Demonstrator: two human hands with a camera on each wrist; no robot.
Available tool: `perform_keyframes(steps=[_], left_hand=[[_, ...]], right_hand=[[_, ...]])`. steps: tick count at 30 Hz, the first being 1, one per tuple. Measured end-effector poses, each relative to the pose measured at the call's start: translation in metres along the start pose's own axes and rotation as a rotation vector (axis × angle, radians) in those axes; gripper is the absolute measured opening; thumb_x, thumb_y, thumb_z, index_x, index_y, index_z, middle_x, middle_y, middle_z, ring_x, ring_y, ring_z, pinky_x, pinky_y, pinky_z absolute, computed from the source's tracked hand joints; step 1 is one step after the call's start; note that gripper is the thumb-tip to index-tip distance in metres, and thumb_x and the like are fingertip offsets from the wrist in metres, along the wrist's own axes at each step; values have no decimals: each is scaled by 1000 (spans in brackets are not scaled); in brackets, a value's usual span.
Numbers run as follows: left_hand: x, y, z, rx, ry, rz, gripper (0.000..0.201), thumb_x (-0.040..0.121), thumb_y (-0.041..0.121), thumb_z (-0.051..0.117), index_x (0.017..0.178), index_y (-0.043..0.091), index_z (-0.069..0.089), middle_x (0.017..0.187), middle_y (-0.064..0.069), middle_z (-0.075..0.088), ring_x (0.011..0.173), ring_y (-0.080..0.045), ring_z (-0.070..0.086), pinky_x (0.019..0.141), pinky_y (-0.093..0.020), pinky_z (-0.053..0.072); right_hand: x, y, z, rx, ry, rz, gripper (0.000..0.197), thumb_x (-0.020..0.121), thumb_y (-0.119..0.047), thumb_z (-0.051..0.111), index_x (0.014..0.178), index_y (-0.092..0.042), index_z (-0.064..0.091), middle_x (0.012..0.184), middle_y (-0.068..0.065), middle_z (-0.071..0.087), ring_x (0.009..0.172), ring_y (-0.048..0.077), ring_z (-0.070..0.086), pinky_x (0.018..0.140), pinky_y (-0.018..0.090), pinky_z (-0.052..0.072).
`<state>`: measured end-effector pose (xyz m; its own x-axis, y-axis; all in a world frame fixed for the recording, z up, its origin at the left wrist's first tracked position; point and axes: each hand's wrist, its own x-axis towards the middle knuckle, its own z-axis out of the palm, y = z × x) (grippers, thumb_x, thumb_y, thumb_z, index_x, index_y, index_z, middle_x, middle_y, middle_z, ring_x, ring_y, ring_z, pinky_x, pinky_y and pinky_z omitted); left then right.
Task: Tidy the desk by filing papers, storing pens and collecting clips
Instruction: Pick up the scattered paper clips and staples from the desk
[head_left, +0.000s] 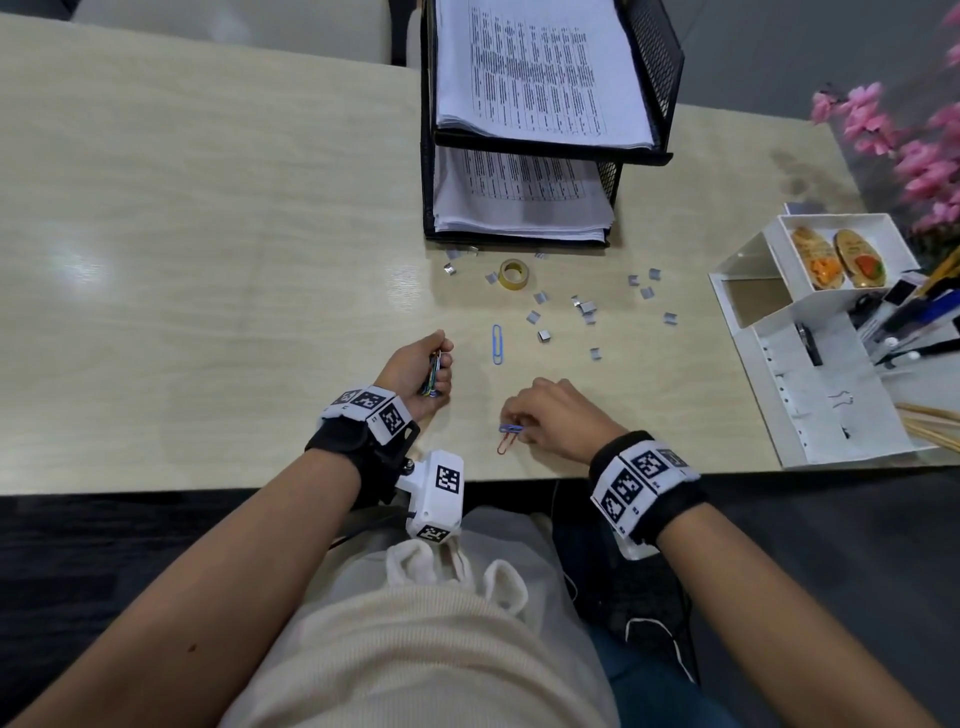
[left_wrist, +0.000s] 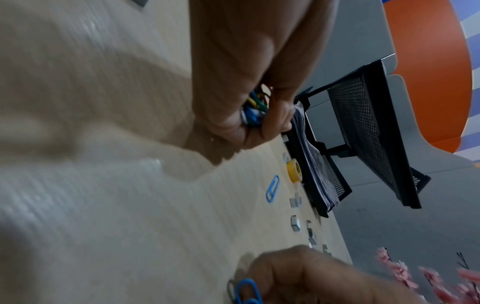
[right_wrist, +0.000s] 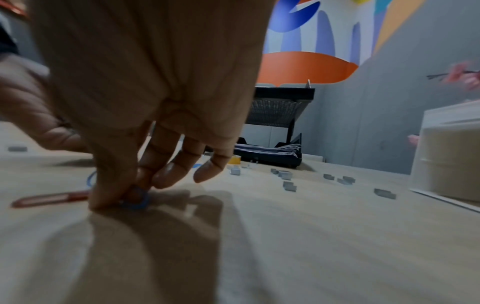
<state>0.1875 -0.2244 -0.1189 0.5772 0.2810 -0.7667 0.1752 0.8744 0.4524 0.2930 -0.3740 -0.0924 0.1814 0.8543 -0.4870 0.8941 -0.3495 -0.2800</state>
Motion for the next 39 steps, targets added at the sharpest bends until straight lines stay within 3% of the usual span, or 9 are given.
perform_keyframes(steps=[5,9,12,18,22,25,29,32,39], left_hand=[[-1,1,3,6,19,4,36,99,29,37,66,17,41,33,6,42,24,-2,34,27,-9,24],[-3,2,4,-4,24,-15,41,99,36,35,62,19,36,32,7,33,21,-4,25,24,-10,16],[-7,4,6,26,24,-15,45,99,41,34,60,20,32,31,6,25,21,-5,20,24,-9,12],[-7,1,4,7,64,-22,45,100,40,31,59,20,30,30,7,23,20,-4,19,25,-6,11],[-2,-7,15,-48,81,-48,44,100,37,29,60,20,30,27,4,26,19,-5,21,23,-8,13],[2,-17,44,-26,75,-64,45,101,36,30,60,18,31,27,5,29,19,-5,25,25,-8,18],[11,-38,102,62,46,-66,44,101,33,31,61,15,37,29,5,37,21,-6,34,29,-6,30],[16,-58,153,166,-28,-95,43,102,30,29,62,15,37,29,5,36,20,-5,31,27,-6,24],[19,-117,260,383,-179,-120,43,102,31,30,62,16,34,33,7,32,20,-4,21,25,-9,14]], right_hand=[[9,0,-1,14,56,25,8,87,-12,56,92,-8,61,102,10,58,101,27,50,82,35,38],[40,-9,-10,503,384,383,3,82,-7,56,81,-8,58,96,17,62,93,32,56,71,31,43],[58,-23,-22,719,526,597,18,84,-4,54,101,-2,59,107,18,54,108,35,51,85,35,44],[61,-37,-23,434,396,524,20,92,0,45,108,5,55,120,23,55,114,37,51,84,38,44],[45,-26,-17,267,329,455,23,91,0,48,113,4,53,122,21,53,118,34,47,93,36,42],[22,-4,-7,206,309,463,25,90,-2,49,115,2,50,122,19,51,116,33,47,95,35,39],[-26,45,-7,623,389,687,21,91,-5,46,111,3,46,115,23,56,111,37,52,81,34,41],[-78,91,-15,819,488,796,7,95,-14,42,94,-8,44,100,16,54,96,27,52,69,23,31],[-166,184,-31,632,583,1042,23,90,1,40,108,1,54,120,22,57,115,36,49,91,34,40]])
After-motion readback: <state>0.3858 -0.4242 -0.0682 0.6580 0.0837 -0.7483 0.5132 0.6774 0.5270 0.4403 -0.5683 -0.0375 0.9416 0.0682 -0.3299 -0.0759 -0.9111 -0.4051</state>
